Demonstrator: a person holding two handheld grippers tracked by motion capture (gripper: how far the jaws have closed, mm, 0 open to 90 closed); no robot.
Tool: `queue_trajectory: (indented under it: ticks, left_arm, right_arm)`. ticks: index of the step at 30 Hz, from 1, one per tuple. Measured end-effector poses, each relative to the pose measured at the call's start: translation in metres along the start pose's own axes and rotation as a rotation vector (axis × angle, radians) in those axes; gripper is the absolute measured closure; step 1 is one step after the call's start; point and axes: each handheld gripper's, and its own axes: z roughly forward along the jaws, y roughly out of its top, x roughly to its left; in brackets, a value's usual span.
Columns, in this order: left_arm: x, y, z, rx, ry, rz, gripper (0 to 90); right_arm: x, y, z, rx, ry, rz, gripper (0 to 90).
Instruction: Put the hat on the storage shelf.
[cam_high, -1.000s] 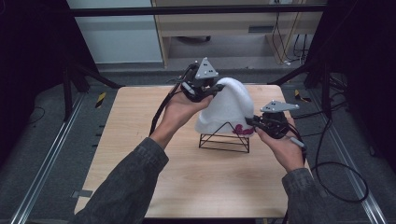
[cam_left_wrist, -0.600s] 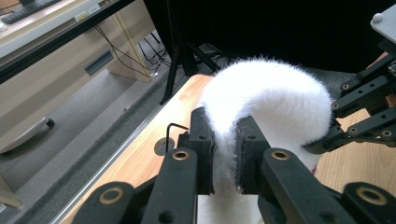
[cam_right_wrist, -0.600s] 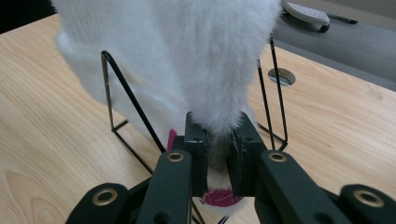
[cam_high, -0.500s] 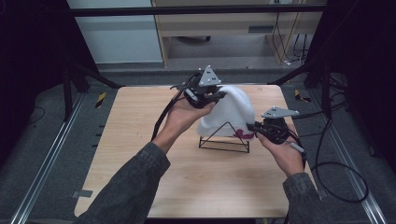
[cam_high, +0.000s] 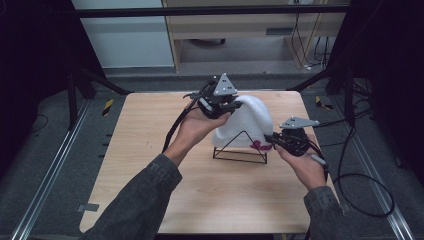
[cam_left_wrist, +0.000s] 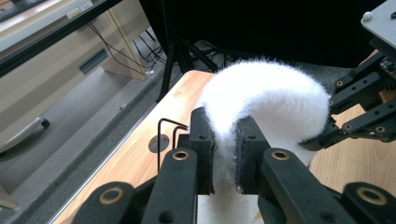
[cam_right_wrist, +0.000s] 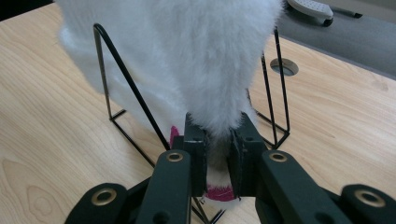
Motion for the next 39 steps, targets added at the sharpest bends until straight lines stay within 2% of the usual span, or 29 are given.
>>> queue_trajectory:
  ticks: [16, 20, 22, 28, 29, 36, 39]
  left_arm:
    - [-0.008, -0.011, 0.009, 0.02, -0.007, 0.003, 80.1]
    - [-0.009, -0.015, 0.012, 0.028, -0.002, 0.003, 80.1]
    - [-0.009, -0.019, 0.014, 0.028, -0.004, -0.009, 80.1]
    - [-0.009, -0.025, 0.016, 0.044, -0.004, -0.01, 80.0]
    - [-0.009, -0.029, 0.018, 0.041, -0.014, -0.025, 80.0]
    - [-0.011, -0.035, 0.018, 0.041, -0.012, -0.027, 80.0]
    - [-0.012, -0.037, 0.019, 0.048, -0.015, -0.026, 79.9]
  right_arm:
    - [-0.001, -0.013, 0.007, 0.034, -0.006, 0.006, 78.9]
    - [0.001, -0.015, 0.01, 0.058, 0.004, -0.013, 78.6]
    - [0.001, -0.016, 0.012, 0.06, 0.006, -0.002, 78.5]
    - [0.0, -0.021, 0.02, 0.079, 0.014, -0.001, 78.0]
    - [0.0, -0.021, 0.02, 0.079, 0.014, -0.001, 78.0]
    - [0.001, -0.026, 0.024, 0.09, 0.021, 0.015, 77.8]
    - [0.001, -0.027, 0.024, 0.093, 0.018, 0.006, 77.9]
